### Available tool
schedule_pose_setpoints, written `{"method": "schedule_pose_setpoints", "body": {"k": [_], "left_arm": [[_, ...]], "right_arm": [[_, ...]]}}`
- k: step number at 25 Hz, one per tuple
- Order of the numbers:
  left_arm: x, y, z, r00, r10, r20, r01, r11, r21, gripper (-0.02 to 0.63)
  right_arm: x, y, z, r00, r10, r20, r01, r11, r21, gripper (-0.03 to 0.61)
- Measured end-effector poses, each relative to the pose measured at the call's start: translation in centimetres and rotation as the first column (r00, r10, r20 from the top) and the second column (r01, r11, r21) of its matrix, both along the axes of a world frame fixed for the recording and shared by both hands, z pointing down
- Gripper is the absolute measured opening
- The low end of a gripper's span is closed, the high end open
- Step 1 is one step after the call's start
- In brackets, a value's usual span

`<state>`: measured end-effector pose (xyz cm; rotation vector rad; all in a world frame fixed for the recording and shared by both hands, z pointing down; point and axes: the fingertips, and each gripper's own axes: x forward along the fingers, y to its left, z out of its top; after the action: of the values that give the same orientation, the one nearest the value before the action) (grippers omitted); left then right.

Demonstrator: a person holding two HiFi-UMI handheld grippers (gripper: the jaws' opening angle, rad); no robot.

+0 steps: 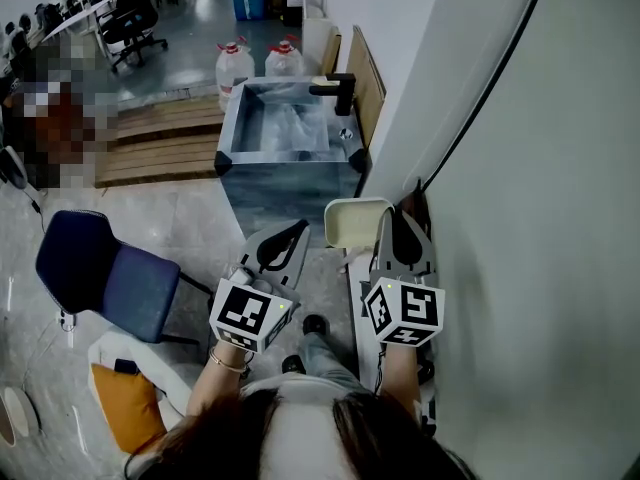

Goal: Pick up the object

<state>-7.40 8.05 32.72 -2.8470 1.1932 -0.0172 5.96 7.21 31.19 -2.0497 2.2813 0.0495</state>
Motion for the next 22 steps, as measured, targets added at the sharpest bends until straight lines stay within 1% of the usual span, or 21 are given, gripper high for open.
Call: {"method": "schedule_pose_setpoints", "body": {"k": [3, 13, 22], "left_arm": [[-0.5, 0.5, 0.1, 1.000, -0.001, 0.001, 0.001, 1.000, -0.006, 0.008], [-1.4, 2.0, 0.0, 1.000, -0.009, -0.027, 0.009, 1.000, 0.003, 0.008], [-1.5, 1.4, 0.4, 0.999, -0.025, -0.036, 0.025, 1.000, -0.001, 0.008]], "right_arm": [[-0.4, 0.6, 0.1, 1.000, 0.002, -0.007, -0.002, 1.000, -0.002, 0.034], [-1.7, 2.1, 0.2, 0.999, -0.021, -0.047, 0.021, 1.000, -0.014, 0.032], [-1.7, 1.5, 0.6, 0.998, -0.033, -0.057, 0.031, 0.999, -0.023, 0.032]]}}
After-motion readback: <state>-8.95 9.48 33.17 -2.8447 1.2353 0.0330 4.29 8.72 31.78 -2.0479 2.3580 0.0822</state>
